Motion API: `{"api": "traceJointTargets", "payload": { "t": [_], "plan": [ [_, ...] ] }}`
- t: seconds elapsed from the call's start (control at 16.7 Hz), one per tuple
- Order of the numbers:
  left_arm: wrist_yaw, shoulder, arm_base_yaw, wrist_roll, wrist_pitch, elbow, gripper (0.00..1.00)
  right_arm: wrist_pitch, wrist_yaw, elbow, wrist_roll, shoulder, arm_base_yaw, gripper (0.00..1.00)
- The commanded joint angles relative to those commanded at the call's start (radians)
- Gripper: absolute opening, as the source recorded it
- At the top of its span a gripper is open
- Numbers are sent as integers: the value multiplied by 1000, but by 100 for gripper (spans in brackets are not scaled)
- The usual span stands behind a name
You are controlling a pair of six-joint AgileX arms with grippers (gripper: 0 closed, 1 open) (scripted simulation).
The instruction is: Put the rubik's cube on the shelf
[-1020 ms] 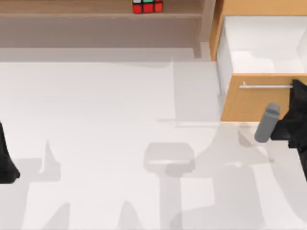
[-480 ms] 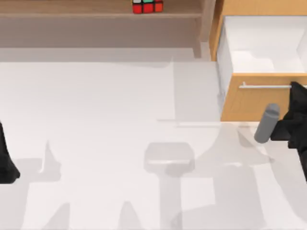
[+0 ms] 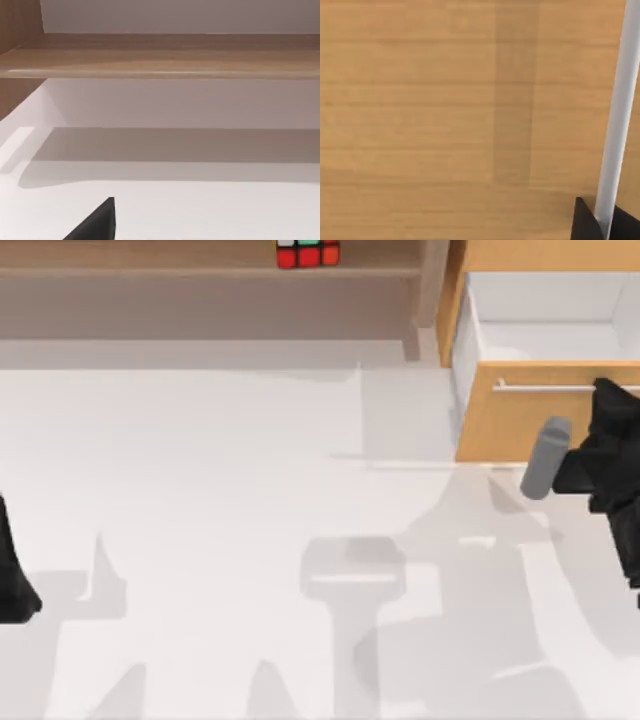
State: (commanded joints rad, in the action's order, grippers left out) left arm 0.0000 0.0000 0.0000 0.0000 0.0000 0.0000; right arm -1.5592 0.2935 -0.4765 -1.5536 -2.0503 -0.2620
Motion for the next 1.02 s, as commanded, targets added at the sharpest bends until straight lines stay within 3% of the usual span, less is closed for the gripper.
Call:
{"api": "traceJointTargets", "payload": {
  "t": [0.6, 1.02],
  "plan": [
    [0, 0, 0, 0, 0, 0, 100, 59, -21, -89, 3, -24, 22, 0],
    [0, 0, 0, 0, 0, 0, 100, 176, -55, -279, 1, -104, 55, 0]
  ]
}}
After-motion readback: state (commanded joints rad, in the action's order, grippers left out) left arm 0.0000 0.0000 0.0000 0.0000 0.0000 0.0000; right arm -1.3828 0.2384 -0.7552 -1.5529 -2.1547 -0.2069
